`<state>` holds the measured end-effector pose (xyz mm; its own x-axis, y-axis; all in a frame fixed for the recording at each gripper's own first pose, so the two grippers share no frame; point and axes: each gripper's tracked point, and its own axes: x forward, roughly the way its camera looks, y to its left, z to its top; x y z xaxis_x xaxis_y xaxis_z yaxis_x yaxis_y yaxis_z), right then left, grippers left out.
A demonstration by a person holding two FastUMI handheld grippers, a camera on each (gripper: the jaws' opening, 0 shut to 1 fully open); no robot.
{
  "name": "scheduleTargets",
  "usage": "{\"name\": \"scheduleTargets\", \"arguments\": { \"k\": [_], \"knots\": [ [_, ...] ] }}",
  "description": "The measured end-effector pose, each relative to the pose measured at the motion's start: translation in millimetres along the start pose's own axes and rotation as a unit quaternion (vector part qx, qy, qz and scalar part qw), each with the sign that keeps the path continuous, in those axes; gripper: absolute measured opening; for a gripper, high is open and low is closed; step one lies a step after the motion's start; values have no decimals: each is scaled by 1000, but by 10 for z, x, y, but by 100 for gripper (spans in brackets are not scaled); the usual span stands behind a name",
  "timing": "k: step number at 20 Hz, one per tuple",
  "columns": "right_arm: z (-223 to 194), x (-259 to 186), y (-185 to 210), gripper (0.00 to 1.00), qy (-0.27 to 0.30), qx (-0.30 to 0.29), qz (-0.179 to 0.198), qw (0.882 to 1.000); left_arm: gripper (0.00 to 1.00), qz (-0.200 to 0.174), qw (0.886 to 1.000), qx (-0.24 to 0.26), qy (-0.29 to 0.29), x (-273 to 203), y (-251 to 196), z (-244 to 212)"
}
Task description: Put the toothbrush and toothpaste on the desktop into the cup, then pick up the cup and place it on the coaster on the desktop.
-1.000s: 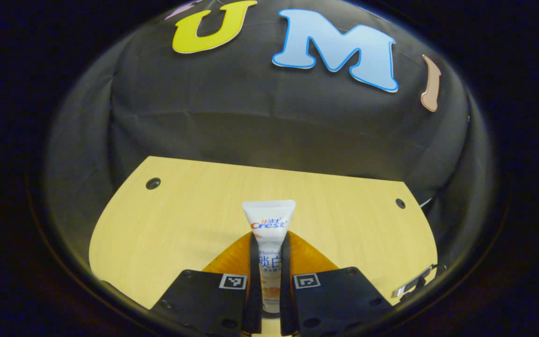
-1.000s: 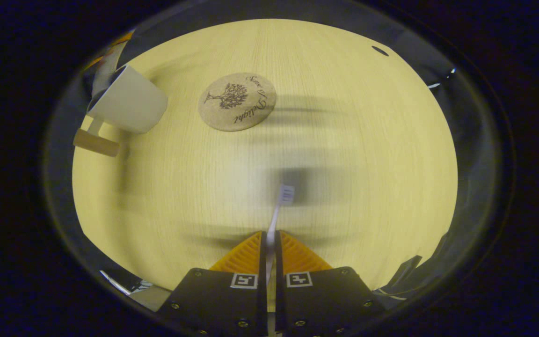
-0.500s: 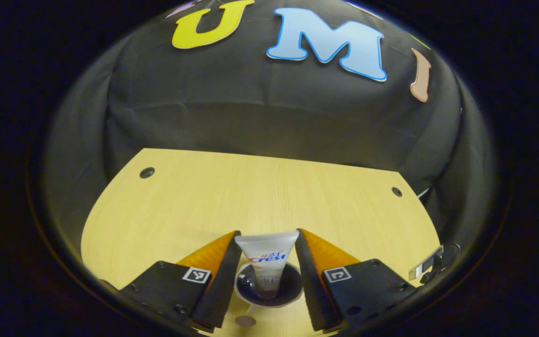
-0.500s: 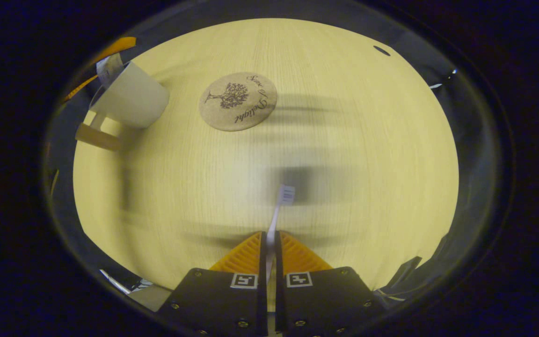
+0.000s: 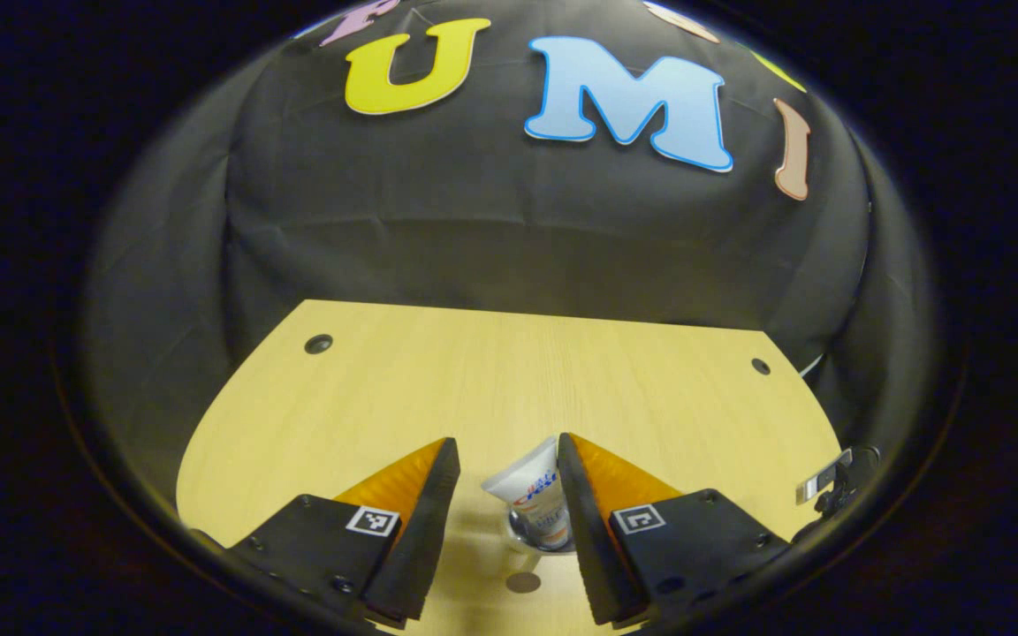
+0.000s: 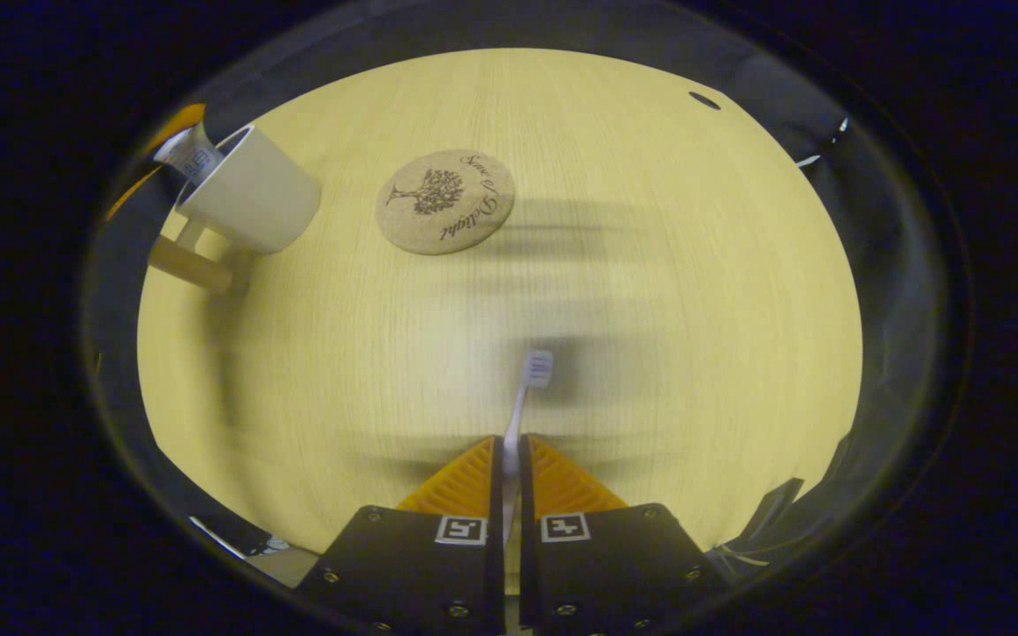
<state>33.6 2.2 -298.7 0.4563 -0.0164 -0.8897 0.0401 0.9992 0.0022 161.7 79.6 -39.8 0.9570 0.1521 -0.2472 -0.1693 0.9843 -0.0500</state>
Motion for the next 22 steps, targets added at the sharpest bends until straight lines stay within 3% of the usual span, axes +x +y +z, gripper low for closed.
{"name": "scheduleTargets", "arguments": {
  "k": [4, 11, 16, 22],
  "knots": [
    [174, -104, 131, 8, -17, 7, 16, 1000, 75, 14, 1000, -1, -4, -278, 345, -43],
    [948, -639, 571, 8, -108, -6, 53, 993, 72, 26, 1000, -6, -11, -630, 748, -121],
    [1578, -1224, 915, 8, -185, -24, 74, 980, 70, 47, 999, -15, -13, -846, 1002, -229],
    [2193, -2201, 1175, 7, -252, -33, 118, 960, 70, 99, 993, -56, 14, -1218, 1558, -735]
  ]
}}
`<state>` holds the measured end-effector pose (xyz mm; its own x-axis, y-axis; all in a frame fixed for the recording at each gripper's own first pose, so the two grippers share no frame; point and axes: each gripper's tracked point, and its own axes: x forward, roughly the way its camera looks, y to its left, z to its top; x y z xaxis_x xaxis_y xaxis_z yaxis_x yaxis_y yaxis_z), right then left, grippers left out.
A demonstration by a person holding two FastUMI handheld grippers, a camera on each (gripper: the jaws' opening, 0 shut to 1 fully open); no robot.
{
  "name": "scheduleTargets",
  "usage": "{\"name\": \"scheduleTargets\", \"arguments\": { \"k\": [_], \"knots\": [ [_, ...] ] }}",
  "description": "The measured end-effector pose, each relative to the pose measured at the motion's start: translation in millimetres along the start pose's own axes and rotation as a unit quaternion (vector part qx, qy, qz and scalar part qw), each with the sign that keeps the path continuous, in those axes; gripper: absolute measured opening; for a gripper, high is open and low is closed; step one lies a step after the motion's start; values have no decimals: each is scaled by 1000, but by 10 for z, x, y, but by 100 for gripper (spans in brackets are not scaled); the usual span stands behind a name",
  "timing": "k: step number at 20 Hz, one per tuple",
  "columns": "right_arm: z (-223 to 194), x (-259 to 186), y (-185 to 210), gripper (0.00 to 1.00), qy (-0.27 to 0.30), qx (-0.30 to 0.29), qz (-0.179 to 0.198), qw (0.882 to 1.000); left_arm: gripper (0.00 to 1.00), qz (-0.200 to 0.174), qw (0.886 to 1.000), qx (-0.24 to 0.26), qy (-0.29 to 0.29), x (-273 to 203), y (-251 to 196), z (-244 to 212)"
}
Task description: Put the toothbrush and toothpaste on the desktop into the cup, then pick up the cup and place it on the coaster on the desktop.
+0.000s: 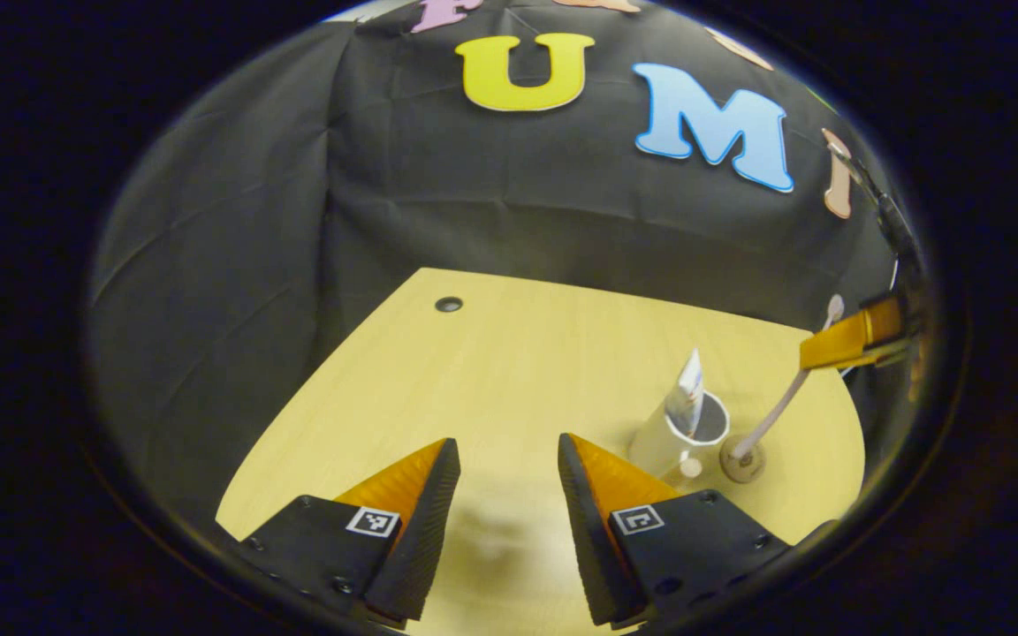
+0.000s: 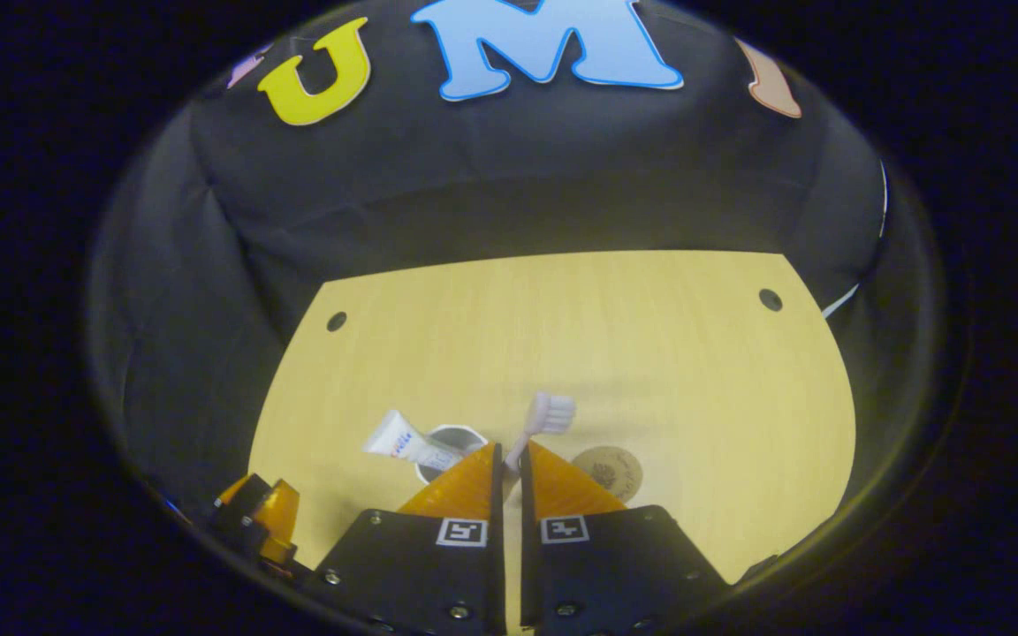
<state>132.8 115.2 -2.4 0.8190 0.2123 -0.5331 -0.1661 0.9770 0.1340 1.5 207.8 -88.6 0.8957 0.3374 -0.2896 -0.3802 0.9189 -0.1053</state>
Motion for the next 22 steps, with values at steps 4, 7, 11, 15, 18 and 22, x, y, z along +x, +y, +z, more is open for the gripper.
{"name": "scheduleTargets", "arguments": {
  "k": [4, 7, 11, 15, 18, 22],
  "knots": [
    [47, 155, 73, 7, -6, -6, -1, 1000, 70, 29, 999, -39, 15, -86, 353, -180],
    [-162, 376, 78, 7, 5, -49, -18, 999, 73, 42, 997, -56, 17, -116, 459, -227],
    [-379, 545, 171, 5, 1, -66, -10, 998, 75, 39, 998, -53, 20, -115, 431, -262],
    [-642, 617, 291, 12, 13, -52, 29, 998, 70, 19, 999, -33, 20, -118, 208, -266],
    [-882, 565, 269, 20, 26, -47, 43, 998, 70, -2, 1000, -14, 24, -66, -15, -242],
    [-1162, 409, 108, 38, 31, -30, 45, 998, 70, -29, 999, 16, 40, 31, -328, -274]
  ]
}}
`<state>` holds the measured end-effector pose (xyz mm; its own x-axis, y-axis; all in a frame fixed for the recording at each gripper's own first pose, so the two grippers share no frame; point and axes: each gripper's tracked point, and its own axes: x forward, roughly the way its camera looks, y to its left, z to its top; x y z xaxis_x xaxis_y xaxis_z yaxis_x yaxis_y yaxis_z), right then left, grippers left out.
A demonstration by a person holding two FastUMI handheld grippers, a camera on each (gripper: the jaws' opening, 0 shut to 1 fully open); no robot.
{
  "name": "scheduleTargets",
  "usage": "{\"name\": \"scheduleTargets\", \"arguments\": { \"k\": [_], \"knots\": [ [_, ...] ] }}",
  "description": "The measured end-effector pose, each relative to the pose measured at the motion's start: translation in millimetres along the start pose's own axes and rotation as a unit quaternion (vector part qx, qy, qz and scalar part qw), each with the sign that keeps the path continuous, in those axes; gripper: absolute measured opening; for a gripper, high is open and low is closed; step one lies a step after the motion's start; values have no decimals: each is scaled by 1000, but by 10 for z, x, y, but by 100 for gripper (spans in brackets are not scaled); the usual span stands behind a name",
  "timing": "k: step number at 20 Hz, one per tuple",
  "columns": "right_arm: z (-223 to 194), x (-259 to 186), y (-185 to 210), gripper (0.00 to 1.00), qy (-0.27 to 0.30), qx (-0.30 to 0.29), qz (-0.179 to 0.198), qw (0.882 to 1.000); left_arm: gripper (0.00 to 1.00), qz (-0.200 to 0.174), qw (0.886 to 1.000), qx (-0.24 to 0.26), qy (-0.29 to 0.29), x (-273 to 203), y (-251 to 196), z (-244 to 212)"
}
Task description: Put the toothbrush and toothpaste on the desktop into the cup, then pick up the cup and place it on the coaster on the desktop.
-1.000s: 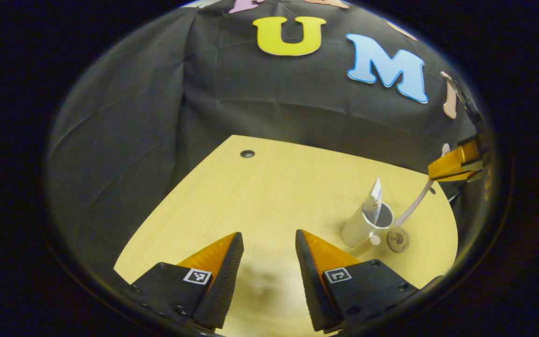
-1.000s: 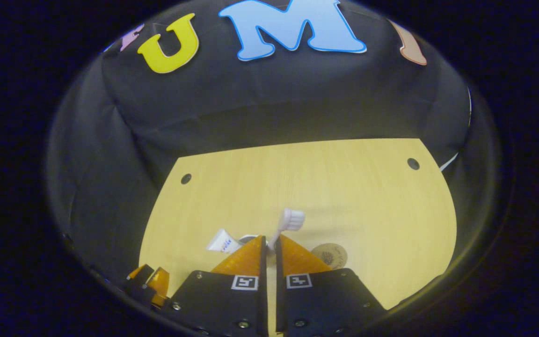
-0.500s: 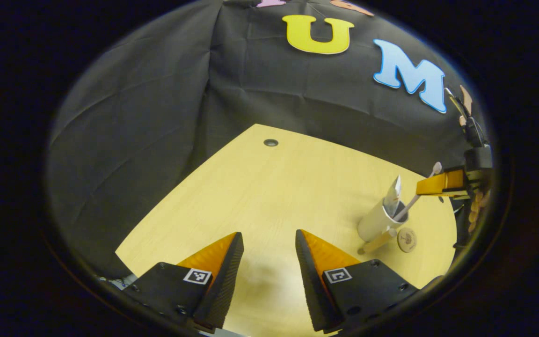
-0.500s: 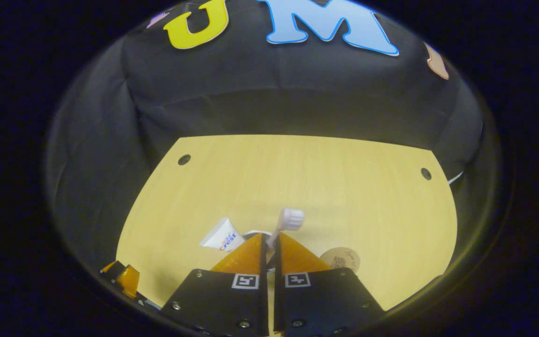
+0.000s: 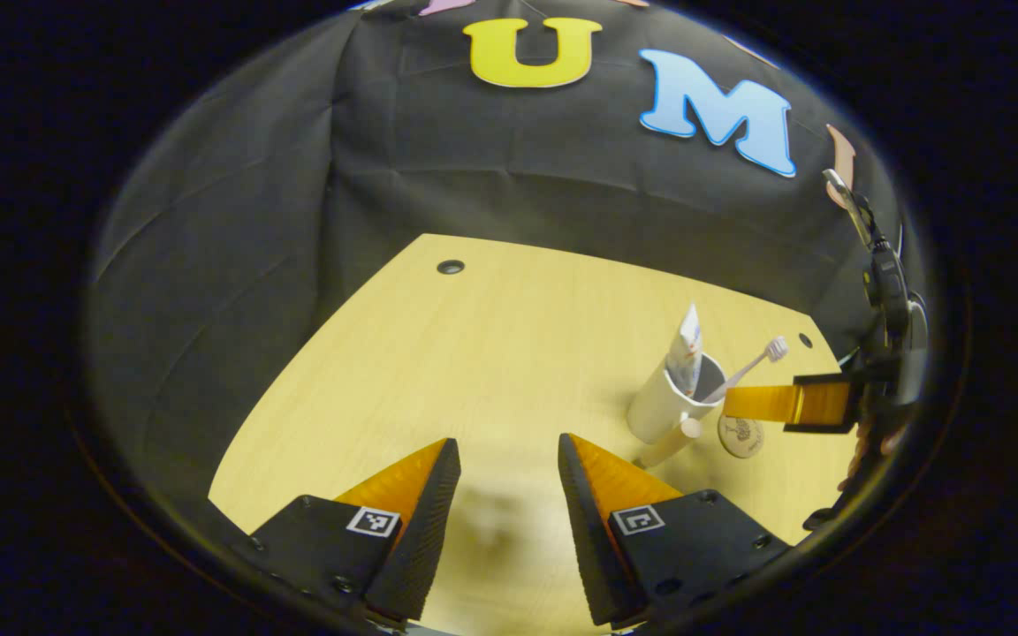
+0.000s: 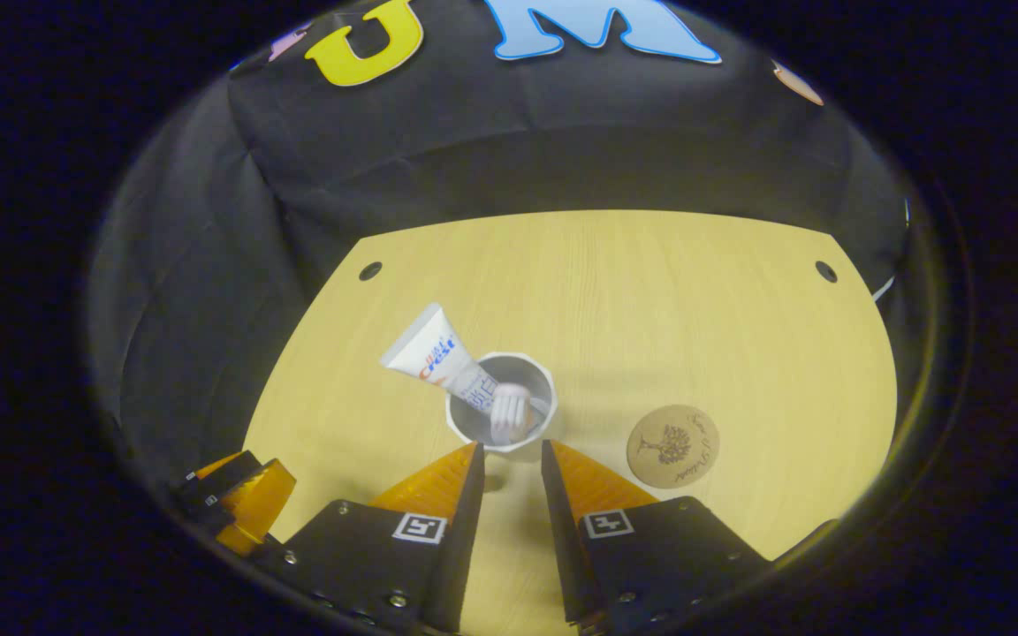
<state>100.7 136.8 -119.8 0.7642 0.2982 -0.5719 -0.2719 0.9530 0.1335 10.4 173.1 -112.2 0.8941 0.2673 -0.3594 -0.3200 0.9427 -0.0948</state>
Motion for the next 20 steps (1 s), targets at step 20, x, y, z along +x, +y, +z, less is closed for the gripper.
{"name": "scheduleTargets", "arguments": {
  "k": [20],
  "knots": [
    [-1226, -639, -1474, 38, 22, 194, -88, 977, 67, -146, 955, 143, 215, 445, -1298, -234]
  ]
}}
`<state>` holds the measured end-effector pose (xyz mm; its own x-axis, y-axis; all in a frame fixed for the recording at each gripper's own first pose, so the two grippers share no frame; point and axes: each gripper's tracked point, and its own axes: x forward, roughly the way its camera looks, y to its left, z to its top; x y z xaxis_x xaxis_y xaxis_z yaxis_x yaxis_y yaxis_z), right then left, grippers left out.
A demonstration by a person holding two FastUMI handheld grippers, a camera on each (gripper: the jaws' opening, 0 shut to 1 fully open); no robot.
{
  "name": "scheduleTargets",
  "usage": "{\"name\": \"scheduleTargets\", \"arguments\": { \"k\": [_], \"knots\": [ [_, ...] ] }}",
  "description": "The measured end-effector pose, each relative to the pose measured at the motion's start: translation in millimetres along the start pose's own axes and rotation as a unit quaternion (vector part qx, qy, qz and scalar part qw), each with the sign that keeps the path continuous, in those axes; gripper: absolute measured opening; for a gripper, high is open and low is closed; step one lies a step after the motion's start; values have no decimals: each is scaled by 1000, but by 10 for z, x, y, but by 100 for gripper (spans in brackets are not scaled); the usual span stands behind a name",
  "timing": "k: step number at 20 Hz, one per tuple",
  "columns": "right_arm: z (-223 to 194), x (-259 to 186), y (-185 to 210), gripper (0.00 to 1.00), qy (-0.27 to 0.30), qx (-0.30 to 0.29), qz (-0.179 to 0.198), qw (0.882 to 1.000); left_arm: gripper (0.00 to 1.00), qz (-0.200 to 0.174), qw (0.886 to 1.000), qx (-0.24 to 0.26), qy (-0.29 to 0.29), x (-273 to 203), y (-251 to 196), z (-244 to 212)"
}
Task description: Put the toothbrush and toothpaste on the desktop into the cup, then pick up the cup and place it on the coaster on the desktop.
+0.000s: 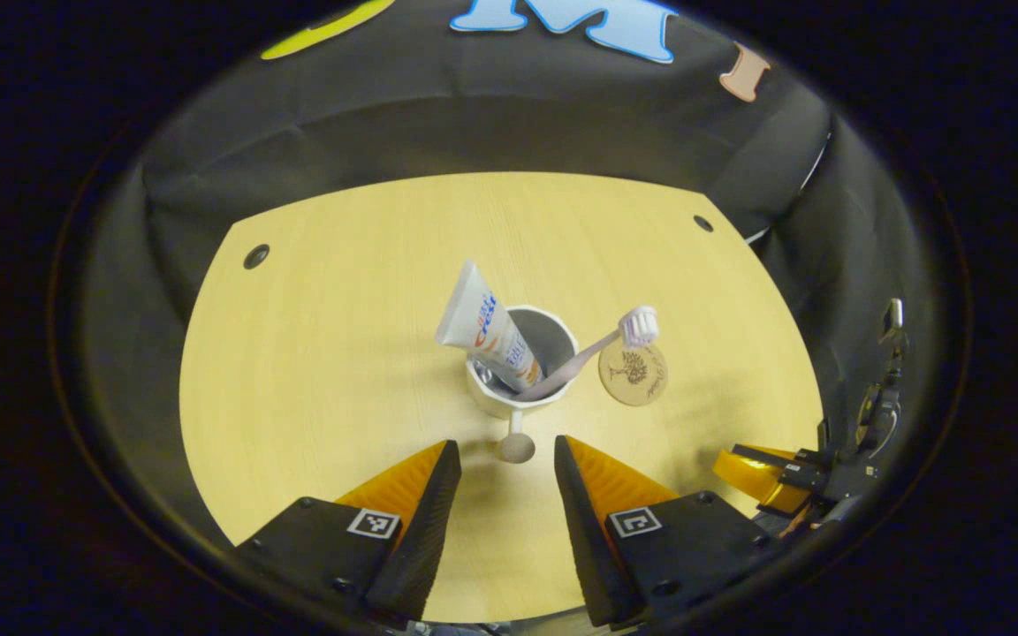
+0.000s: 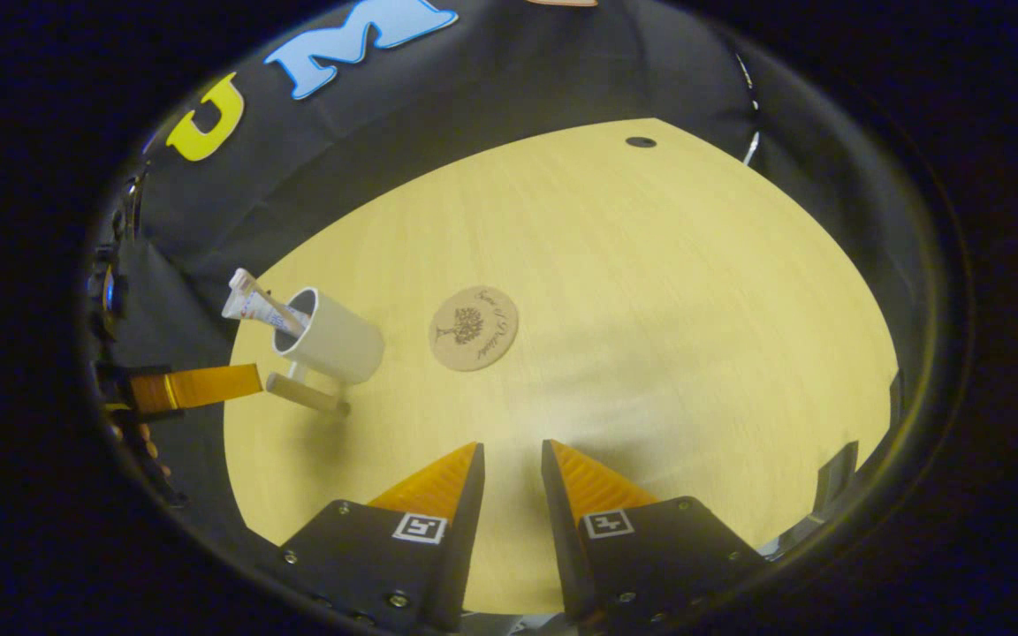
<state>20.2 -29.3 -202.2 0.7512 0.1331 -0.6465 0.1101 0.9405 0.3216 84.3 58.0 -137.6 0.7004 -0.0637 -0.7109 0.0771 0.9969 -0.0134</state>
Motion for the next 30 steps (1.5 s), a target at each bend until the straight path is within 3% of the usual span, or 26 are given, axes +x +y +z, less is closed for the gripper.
{"name": "scheduleTargets", "arguments": {
  "k": [1, 2, 4, 6, 9, 12, 14, 15, 17, 20, 24, 25, 26, 30],
  "knots": [
    [-23, -17, -67, 38, 3, 7, -2, 1000, 67, 5, 1000, 2, 14, 48, 2, 5],
    [-51, -26, -133, 38, 4, 15, -4, 1000, 75, 8, 1000, 3, 28, 95, 10, -5],
    [-68, -74, -289, 38, 2, 27, -13, 1000, 67, 17, 998, 2, 59, 215, 30, -24],
    [-59, -128, -442, 42, 0, 39, -22, 999, 71, 24, 997, -2, 76, 344, 30, -47],
    [-42, -185, -666, 38, -2, 59, -35, 998, 75, 33, 996, -2, 85, 511, 45, 16],
    [-46, -204, -851, 42, 2, 75, -45, 996, 67, 35, 995, -5, 97, 624, 26, 7],
    [-44, -201, -923, 38, 6, 82, -48, 995, 63, 24, 995, -19, 99, 684, -51, -13],
    [-50, -202, -948, 38, 8, 83, -49, 995, 48, 29, 994, -23, 105, 714, -31, -44],
    [-81, -180, -965, 42, 15, 82, -50, 995, 34, 33, 994, -27, 101, 733, -43, -21],
    [-145, -141, -949, 38, 26, 78, -46, 996, 33, 35, 994, -32, 96, 726, -46, -2],
    [-128, -126, -941, 42, 26, 74, -44, 996, 33, 33, 995, -29, 89, 688, -102, 17],
    [-129, -124, -936, 38, 27, 74, -42, 996, 33, 32, 996, -20, 86, 662, -131, 54],
    [-129, -120, -930, 42, 27, 74, -40, 996, 33, 32, 996, -10, 80, 633, -167, 106],
    [-110, -100, -913, 42, 28, 72, -38, 996, 32, 33, 997, 55, 48, 595, -421, 351]
  ]
}}
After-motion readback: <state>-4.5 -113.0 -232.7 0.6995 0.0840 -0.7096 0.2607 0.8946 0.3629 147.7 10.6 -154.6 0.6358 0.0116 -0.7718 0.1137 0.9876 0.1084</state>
